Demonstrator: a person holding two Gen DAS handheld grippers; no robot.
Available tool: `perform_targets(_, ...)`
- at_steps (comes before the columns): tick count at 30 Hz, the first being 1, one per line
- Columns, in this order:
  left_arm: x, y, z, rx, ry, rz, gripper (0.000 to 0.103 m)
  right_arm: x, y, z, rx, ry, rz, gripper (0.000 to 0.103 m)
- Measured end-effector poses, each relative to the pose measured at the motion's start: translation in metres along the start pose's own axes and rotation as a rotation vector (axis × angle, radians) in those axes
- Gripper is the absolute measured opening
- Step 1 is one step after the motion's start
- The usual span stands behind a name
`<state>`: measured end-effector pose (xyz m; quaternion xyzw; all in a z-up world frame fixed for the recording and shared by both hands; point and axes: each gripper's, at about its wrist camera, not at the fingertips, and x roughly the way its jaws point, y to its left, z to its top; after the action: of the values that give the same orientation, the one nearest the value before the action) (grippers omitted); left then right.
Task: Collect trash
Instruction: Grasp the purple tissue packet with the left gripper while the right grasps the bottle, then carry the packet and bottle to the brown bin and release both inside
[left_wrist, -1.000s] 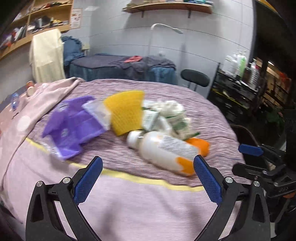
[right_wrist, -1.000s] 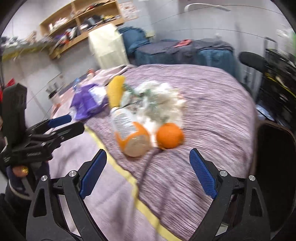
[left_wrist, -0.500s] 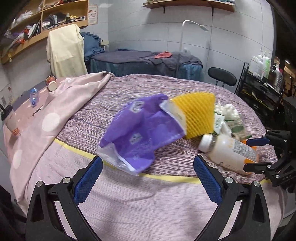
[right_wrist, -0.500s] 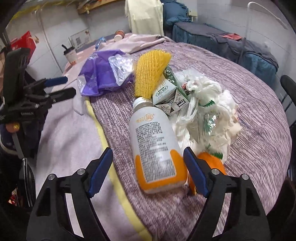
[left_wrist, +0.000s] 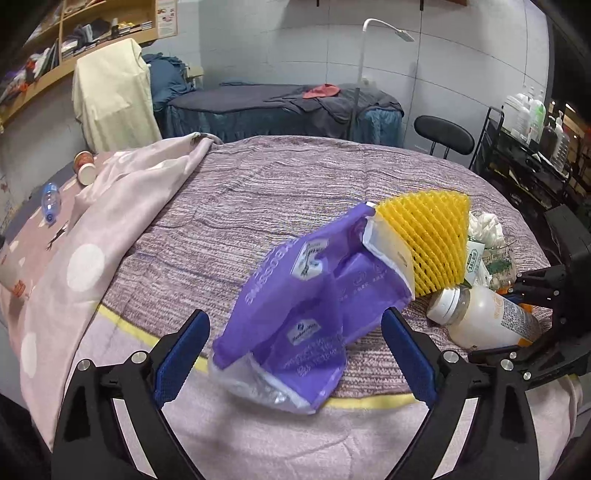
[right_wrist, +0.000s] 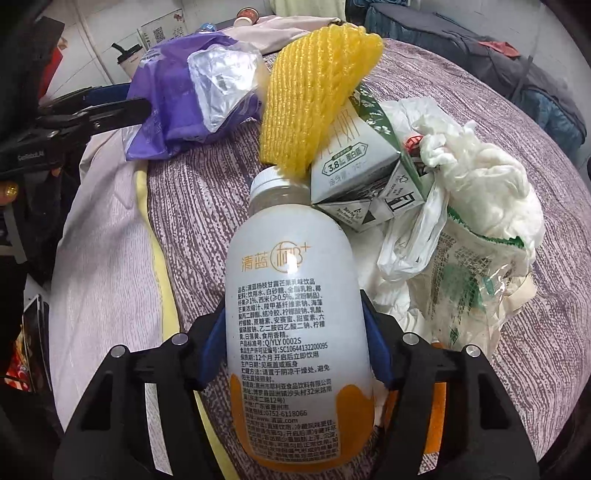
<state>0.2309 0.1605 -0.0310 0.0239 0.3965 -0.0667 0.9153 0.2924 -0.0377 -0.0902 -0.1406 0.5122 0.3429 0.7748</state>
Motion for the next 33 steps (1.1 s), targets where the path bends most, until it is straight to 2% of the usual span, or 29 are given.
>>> perform_targets(1, 0.004, 0.0, 0.003, 0.005, 0.009, -0.005, 0.09, -0.001, 0.0, -0.002, 0.004, -0.002, -0.003, 0.063)
perform_targets(4, 0.017, 0.003, 0.009, 0.005, 0.034, -0.013, 0.072, -0.008, -0.002, -0.006, 0.033, -0.021, 0.014, 0.062)
perform_targets(9, 0.019, 0.0, 0.006, -0.021, 0.028, -0.042, 0.029, -0.027, -0.006, -0.018, 0.106, -0.075, 0.041, 0.062)
perform_targets(11, 0.014, -0.001, 0.003, -0.039, 0.012, -0.04, 0.023, -0.034, -0.006, -0.024, 0.13, -0.097, 0.058, 0.062)
perform_targets(15, -0.002, 0.0, -0.005, -0.086, -0.03, -0.05, 0.018, -0.048, -0.006, -0.034, 0.183, -0.152, 0.08, 0.062)
perform_targets(21, -0.036, 0.004, -0.018, -0.173, -0.11, -0.052, 0.017, -0.07, -0.001, -0.047, 0.243, -0.23, 0.103, 0.062)
perform_targets(25, -0.06, -0.008, -0.027, -0.17, -0.163, -0.024, 0.017, -0.079, 0.003, -0.059, 0.27, -0.272, 0.095, 0.062)
perform_targets(33, -0.088, -0.044, -0.036, -0.161, -0.216, -0.102, 0.017, -0.106, -0.008, -0.095, 0.359, -0.367, 0.108, 0.062)
